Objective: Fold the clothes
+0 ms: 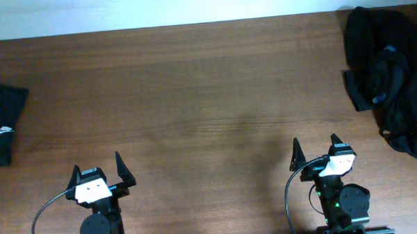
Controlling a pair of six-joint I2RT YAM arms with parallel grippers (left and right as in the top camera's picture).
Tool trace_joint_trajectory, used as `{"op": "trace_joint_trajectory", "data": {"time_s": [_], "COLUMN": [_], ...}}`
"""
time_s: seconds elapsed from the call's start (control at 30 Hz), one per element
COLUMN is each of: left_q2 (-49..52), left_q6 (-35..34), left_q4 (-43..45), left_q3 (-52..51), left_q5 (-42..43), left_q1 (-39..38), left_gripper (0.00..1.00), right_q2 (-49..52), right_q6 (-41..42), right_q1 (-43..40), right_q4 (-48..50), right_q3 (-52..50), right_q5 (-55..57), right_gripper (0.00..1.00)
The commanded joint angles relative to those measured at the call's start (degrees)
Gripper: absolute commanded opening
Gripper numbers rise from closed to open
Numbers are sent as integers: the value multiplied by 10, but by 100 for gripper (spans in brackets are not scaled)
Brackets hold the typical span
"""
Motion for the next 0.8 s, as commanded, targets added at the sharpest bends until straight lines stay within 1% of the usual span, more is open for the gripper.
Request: {"op": "trace_joint_trajectory", "data": {"time_s": [0.0, 0.77], "left_q2": [-5, -5], "left_q6": [-3, -3], "left_q4": [3, 3], "left_q3": [-4, -4], "left_q5": [-6, -6], "left_q1": [-3, -3], "left_gripper": [100, 99], "right_q2": [-6, -6], "right_q6": [0, 0], "right_q1": [-4, -4], "right_q4": [-3, -3], "right_q3": [-3, -3], "right_q5": [-7, -7], "right_gripper": [99, 99]}}
